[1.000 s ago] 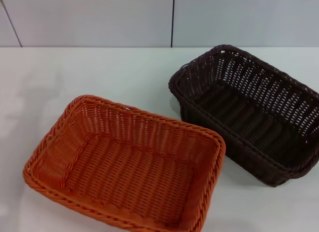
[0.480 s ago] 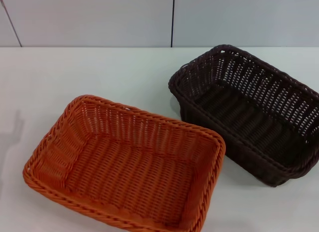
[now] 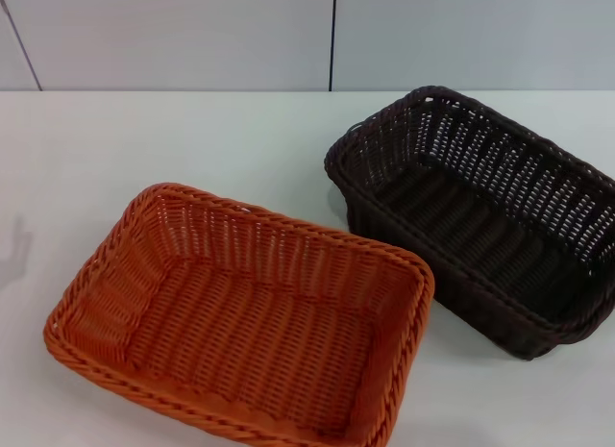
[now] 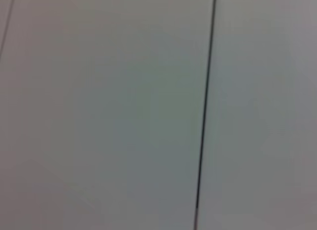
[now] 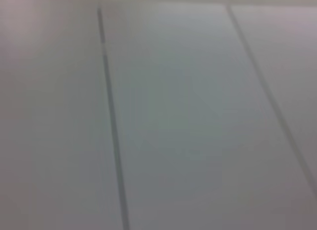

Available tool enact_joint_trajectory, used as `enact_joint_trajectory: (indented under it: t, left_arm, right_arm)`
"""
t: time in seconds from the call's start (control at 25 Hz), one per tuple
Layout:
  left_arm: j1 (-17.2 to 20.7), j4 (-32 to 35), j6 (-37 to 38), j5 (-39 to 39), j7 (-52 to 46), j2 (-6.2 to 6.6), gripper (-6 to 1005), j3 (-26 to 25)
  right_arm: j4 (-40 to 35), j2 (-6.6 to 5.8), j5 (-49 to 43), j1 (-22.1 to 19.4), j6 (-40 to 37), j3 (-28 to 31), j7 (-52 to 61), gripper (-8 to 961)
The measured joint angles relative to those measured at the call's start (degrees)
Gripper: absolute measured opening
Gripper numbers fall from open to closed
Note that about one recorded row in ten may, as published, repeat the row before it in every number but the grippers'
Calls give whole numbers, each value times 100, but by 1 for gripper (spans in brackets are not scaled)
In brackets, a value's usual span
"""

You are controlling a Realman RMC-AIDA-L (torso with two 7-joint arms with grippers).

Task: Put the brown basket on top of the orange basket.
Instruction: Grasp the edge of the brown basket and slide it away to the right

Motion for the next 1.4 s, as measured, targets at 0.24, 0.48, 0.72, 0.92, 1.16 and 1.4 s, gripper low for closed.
enact_joint_trajectory:
  t: [0.24, 0.48, 0.72, 0.92, 1.16, 1.4]
  left_arm:
    - [-38, 14, -132, 15, 19, 7, 722, -39]
    - [6, 34, -255, 4, -23, 10, 722, -25]
    - [54, 41, -365, 24, -47, 11, 722, 2]
    - [15, 36, -663, 35, -38, 11, 722, 6]
    - [-48, 27, -918, 36, -10, 10, 722, 7]
    - [-53, 11, -986, 32, -3, 12, 722, 7]
  right_arm:
    - [-102, -26, -30, 268, 211, -578, -3, 751]
    - [-888, -29, -326, 623, 1049, -1345, 652, 751]
    - [-2507, -23, -992, 788, 2171, -2229, 2715, 751]
    - [-4318, -44, -2417, 785, 3400, -2993, 4979, 751]
    - [-6332, -218, -5763, 1126, 2900, -3149, 8372, 750]
    - [-7366, -518, -7596, 1896, 1148, -2866, 10190, 750]
